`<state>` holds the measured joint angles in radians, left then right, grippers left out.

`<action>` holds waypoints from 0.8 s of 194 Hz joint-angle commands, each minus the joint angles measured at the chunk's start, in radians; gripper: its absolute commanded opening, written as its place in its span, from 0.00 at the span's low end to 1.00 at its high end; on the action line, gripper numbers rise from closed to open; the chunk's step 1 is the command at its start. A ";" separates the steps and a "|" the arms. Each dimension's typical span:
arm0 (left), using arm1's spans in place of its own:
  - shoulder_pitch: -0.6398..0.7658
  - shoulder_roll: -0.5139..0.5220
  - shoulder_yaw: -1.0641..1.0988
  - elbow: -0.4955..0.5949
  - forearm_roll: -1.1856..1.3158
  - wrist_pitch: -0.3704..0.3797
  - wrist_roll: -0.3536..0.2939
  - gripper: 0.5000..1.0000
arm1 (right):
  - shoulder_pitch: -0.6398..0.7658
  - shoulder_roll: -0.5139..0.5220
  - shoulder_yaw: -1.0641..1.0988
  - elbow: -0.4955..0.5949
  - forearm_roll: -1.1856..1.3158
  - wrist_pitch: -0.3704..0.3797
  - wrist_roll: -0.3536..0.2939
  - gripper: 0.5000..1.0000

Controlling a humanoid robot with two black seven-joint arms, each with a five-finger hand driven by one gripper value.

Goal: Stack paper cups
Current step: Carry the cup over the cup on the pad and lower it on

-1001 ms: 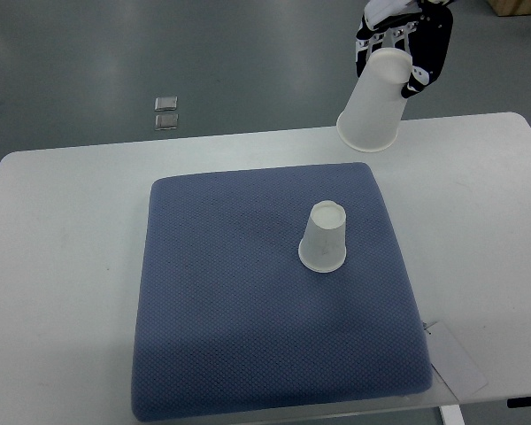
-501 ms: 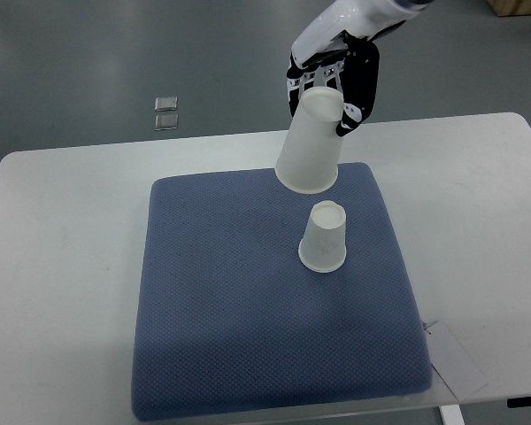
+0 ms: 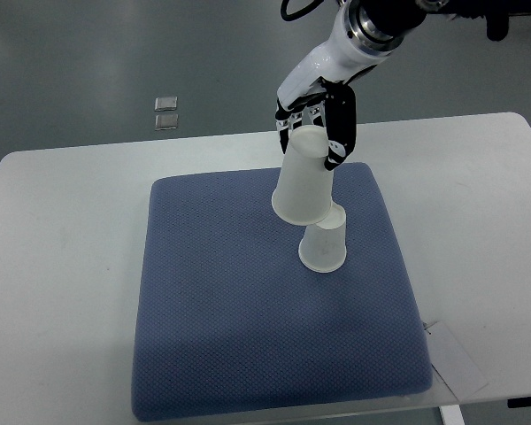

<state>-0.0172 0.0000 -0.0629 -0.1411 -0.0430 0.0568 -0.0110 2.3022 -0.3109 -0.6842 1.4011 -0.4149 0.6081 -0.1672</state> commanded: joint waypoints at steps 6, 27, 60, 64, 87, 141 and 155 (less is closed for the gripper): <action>0.000 0.000 0.000 0.000 0.000 0.000 0.000 1.00 | -0.018 0.004 -0.002 -0.008 -0.002 -0.013 0.000 0.29; -0.001 0.000 0.000 0.000 0.000 0.000 0.000 1.00 | -0.029 0.012 -0.006 -0.013 -0.004 -0.028 0.000 0.29; 0.000 0.000 0.000 0.000 0.000 0.000 0.000 1.00 | -0.047 0.016 -0.012 -0.014 -0.010 -0.050 0.000 0.29; 0.000 0.000 0.000 0.000 0.000 0.000 0.000 1.00 | -0.049 0.016 -0.012 -0.016 -0.012 -0.050 0.000 0.30; -0.001 0.000 0.000 0.000 0.000 0.000 0.000 1.00 | -0.058 0.016 -0.017 -0.017 -0.042 -0.057 0.000 0.30; 0.000 0.000 0.000 0.000 0.000 0.000 0.000 1.00 | -0.087 0.018 -0.043 -0.028 -0.081 -0.077 0.000 0.30; 0.000 0.000 0.000 0.000 0.000 0.000 0.000 1.00 | -0.096 0.019 -0.043 -0.030 -0.081 -0.077 0.000 0.30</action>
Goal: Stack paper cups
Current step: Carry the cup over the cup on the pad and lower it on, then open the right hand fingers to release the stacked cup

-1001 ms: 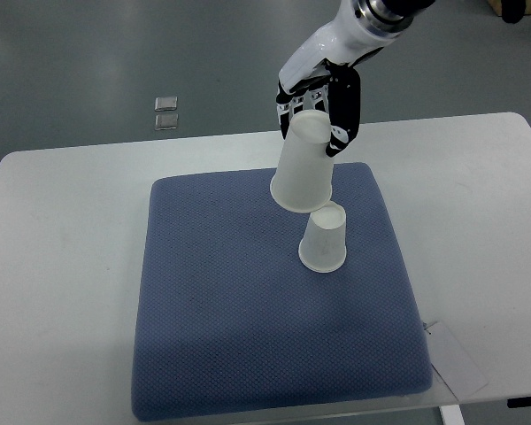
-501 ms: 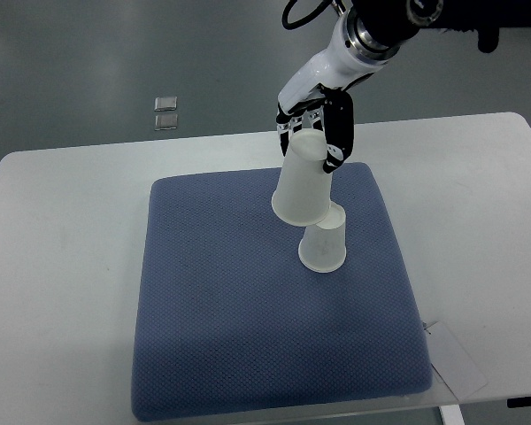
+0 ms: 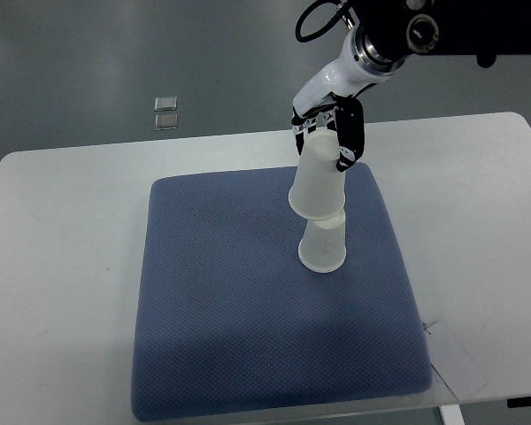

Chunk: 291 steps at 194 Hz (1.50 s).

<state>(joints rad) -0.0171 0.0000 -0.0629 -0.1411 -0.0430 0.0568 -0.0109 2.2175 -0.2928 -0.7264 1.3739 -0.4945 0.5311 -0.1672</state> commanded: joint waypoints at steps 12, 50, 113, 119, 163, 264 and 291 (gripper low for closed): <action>-0.001 0.000 0.000 0.000 0.000 0.000 0.000 1.00 | -0.013 0.001 -0.001 -0.002 -0.001 0.000 0.000 0.30; 0.000 0.000 0.000 0.000 0.000 0.000 0.000 1.00 | -0.018 0.001 -0.001 -0.002 -0.001 0.001 0.000 0.30; 0.000 0.000 0.000 0.000 0.000 0.000 0.000 1.00 | -0.030 0.000 -0.002 -0.002 -0.001 -0.002 0.000 0.33; 0.000 0.000 0.000 0.000 0.000 0.000 0.000 1.00 | -0.032 0.000 -0.004 -0.002 -0.001 -0.002 0.000 0.34; 0.000 0.000 0.000 0.000 0.000 0.000 0.000 1.00 | -0.039 0.001 -0.007 -0.002 -0.001 -0.013 0.000 0.34; 0.000 0.000 0.000 0.000 0.000 0.000 -0.001 1.00 | -0.048 0.001 -0.007 -0.002 -0.001 -0.016 0.000 0.49; -0.001 0.000 0.000 0.000 0.000 0.000 0.000 1.00 | -0.050 0.001 -0.008 -0.002 -0.001 -0.016 0.000 0.54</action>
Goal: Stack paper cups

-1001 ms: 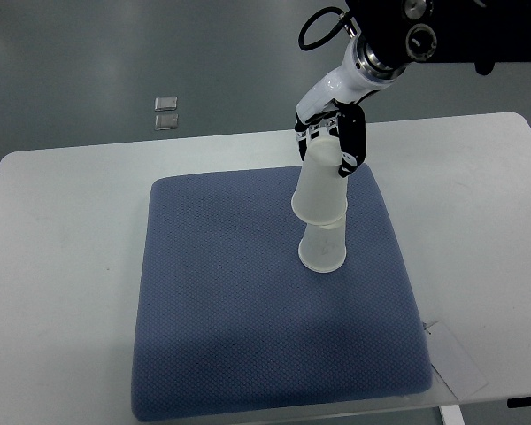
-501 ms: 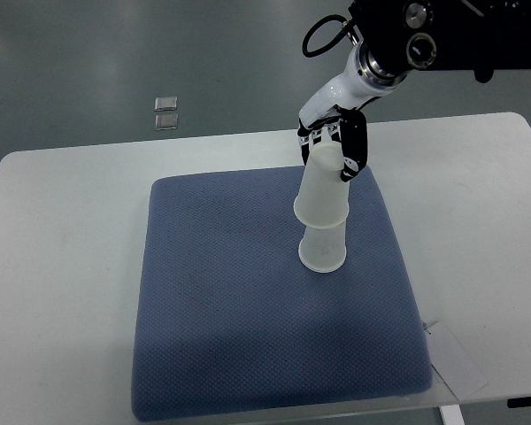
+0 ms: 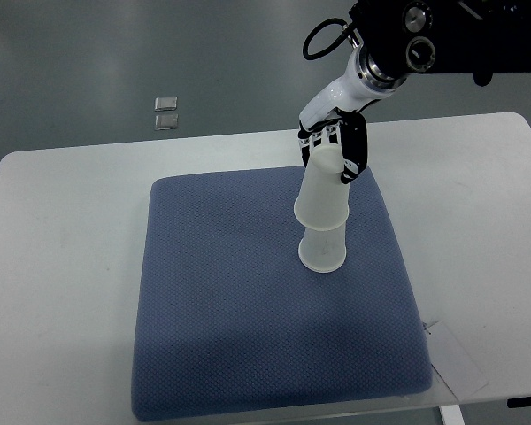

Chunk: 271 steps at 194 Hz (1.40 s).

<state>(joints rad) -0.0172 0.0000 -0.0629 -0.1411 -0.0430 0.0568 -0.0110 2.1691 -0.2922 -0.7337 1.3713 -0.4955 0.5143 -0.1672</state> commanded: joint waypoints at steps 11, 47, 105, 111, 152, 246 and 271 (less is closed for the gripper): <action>0.000 0.000 0.000 0.000 0.000 0.000 0.000 1.00 | -0.003 -0.001 -0.001 0.000 0.000 0.001 0.000 0.56; 0.000 0.000 0.000 0.000 0.000 0.000 0.000 1.00 | -0.005 -0.001 -0.001 0.000 0.002 0.001 0.000 0.57; 0.000 0.000 0.000 0.000 0.000 0.000 0.000 1.00 | -0.006 -0.001 -0.001 0.000 0.002 -0.002 0.000 0.57; 0.000 0.000 0.000 0.000 0.000 0.000 0.000 1.00 | -0.006 -0.001 -0.001 0.000 0.002 -0.002 0.000 0.57; 0.000 0.000 0.000 0.000 0.000 0.000 0.000 1.00 | -0.002 -0.012 0.000 -0.009 0.005 -0.002 0.000 0.57; 0.000 0.000 0.000 0.000 0.000 0.000 0.000 1.00 | -0.267 -0.145 0.158 -0.152 0.236 -0.195 0.015 0.58; -0.001 0.000 0.000 0.000 0.000 0.000 0.000 1.00 | -0.449 -0.191 0.342 -0.221 0.296 -0.318 0.043 0.58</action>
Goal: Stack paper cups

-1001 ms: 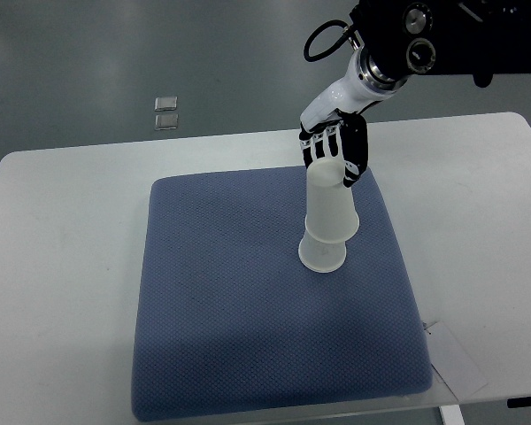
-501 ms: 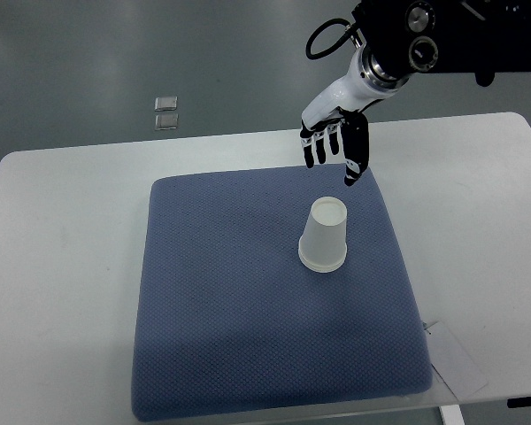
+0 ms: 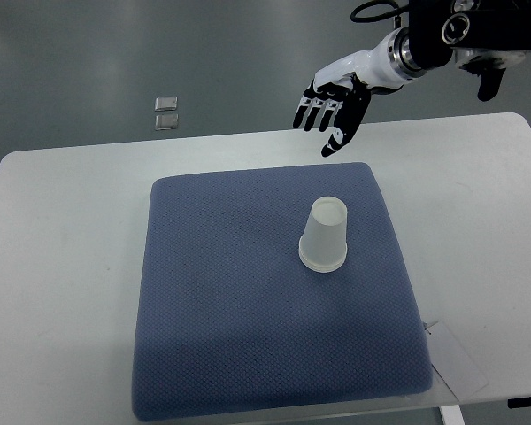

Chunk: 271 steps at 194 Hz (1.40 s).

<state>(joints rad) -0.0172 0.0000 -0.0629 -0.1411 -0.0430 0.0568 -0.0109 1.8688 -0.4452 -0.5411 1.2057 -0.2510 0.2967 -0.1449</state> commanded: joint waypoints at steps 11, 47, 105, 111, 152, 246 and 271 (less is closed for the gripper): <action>0.000 0.000 0.000 0.000 0.000 0.000 0.000 1.00 | -0.232 -0.049 0.239 -0.087 0.093 -0.146 0.031 0.58; 0.000 0.000 0.000 0.000 0.000 0.000 0.000 1.00 | -0.531 -0.063 0.575 -0.210 0.161 -0.209 0.110 0.58; -0.001 0.000 0.000 0.000 0.000 0.000 0.000 1.00 | -0.905 0.008 1.079 -0.325 0.286 -0.243 0.180 0.59; -0.001 0.000 0.000 0.000 0.000 0.000 0.000 1.00 | -0.930 0.020 1.110 -0.331 0.294 -0.244 0.191 0.59; 0.000 0.000 0.000 0.000 0.000 0.000 0.000 1.00 | -1.063 0.114 1.291 -0.350 0.299 -0.237 0.237 0.66; 0.000 0.000 0.000 0.000 0.000 0.000 0.000 1.00 | -1.175 0.203 1.406 -0.350 0.299 -0.231 0.240 0.80; 0.000 0.000 0.000 0.000 0.000 0.000 0.000 1.00 | -1.175 0.203 1.406 -0.351 0.300 -0.231 0.240 0.83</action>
<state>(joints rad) -0.0175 0.0000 -0.0629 -0.1411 -0.0430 0.0568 -0.0111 0.6940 -0.2426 0.8651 0.8547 0.0489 0.0659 0.0951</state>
